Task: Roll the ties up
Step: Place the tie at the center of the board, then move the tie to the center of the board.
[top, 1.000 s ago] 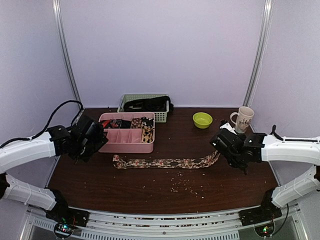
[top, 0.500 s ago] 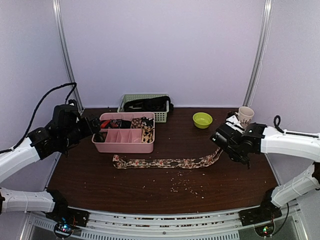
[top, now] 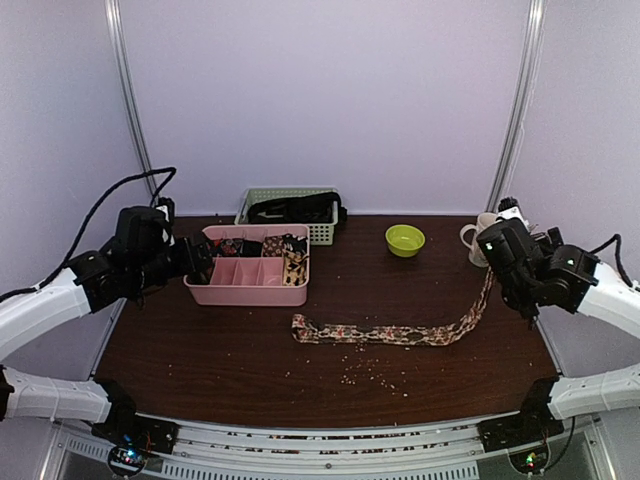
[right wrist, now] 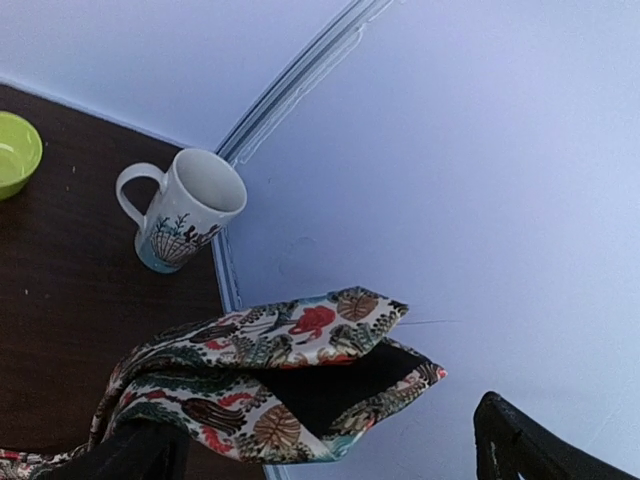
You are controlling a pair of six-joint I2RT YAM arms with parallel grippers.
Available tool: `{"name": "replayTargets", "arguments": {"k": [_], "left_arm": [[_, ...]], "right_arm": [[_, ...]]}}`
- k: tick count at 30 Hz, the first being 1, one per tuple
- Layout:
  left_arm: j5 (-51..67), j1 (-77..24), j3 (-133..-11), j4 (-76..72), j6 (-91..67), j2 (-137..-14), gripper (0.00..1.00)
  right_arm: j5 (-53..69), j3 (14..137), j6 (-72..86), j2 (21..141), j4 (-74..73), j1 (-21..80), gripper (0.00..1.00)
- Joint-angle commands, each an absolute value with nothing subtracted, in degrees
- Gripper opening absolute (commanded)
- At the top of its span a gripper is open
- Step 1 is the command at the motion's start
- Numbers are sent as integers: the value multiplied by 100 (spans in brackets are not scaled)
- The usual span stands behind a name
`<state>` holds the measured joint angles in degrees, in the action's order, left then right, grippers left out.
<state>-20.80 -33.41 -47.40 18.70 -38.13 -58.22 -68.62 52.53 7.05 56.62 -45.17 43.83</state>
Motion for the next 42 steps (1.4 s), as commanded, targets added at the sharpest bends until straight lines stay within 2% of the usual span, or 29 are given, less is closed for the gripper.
{"name": "replayTargets", "arguments": {"k": [1,5,10,14,17,22,27,32,36,40,42], "left_arm": [[-1229,-3298,-4990,1208,-3175,-6064,96],[-142,-3304,-5081,1003,-2418,-6457,86],[699,-3572,-5387,1154,-1783,-7264,76],[824,-4116,-5639,1194,-1379,-8015,67],[914,-4417,-5878,1133,-1277,-8579,61],[766,-4747,-6407,1298,-1205,-9478,60],[609,-4965,-6748,1486,-1306,-10164,57],[125,-4974,-6686,1704,-1488,-10425,45],[-162,-5005,-6415,1879,-1590,-10400,37],[-213,-5009,-6050,1817,-1834,-10360,22],[-180,-5003,-5833,1682,-1982,-10325,18]], "right_arm": [[-7046,5210,22,6629,-4615,4341,100],[-7551,5290,504,7072,-5079,4288,99],[-7908,5269,240,6481,-4677,4051,100],[-7854,5486,213,5969,-4469,3891,99],[-7067,5587,350,5649,-4299,3876,100],[-5207,5652,870,5496,-4214,3863,99],[-3871,5568,1453,5759,-4143,3858,100],[-2743,5193,1795,5953,-3480,3858,100],[-2322,5023,1995,6293,-3189,3861,100],[-1808,4933,2069,6643,-2912,3867,100],[-1660,4915,2121,6792,-2838,3867,100]]}}
